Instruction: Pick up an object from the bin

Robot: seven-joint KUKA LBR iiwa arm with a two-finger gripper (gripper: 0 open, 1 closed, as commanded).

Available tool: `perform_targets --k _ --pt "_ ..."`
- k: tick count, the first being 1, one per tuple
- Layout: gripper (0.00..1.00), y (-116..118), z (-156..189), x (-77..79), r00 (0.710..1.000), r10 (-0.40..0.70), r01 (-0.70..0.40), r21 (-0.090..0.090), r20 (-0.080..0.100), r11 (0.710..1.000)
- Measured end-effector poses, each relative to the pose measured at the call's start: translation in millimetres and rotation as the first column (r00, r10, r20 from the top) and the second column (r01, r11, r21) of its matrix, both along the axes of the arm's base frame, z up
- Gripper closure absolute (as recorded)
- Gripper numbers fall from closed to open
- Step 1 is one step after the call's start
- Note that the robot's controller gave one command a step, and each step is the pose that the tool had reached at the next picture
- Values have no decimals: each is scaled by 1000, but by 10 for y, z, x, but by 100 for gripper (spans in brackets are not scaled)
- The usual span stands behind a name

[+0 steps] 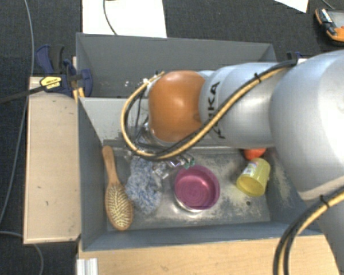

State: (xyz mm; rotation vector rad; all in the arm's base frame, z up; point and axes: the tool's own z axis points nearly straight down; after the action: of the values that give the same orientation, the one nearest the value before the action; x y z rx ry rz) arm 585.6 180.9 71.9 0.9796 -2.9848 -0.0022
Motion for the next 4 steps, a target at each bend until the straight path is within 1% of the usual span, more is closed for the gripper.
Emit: perform_targets --k 1,2,3,4 --pt "0 -76 -7 -118 930 -366 366 2 4 931" --pt "0 -14 -31 -12 1000 -8 8 2 1 1000" --pt "0 -77 0 -103 937 -348 348 4 7 937" --pt "100 -24 -18 -14 998 -56 56 3 3 998"
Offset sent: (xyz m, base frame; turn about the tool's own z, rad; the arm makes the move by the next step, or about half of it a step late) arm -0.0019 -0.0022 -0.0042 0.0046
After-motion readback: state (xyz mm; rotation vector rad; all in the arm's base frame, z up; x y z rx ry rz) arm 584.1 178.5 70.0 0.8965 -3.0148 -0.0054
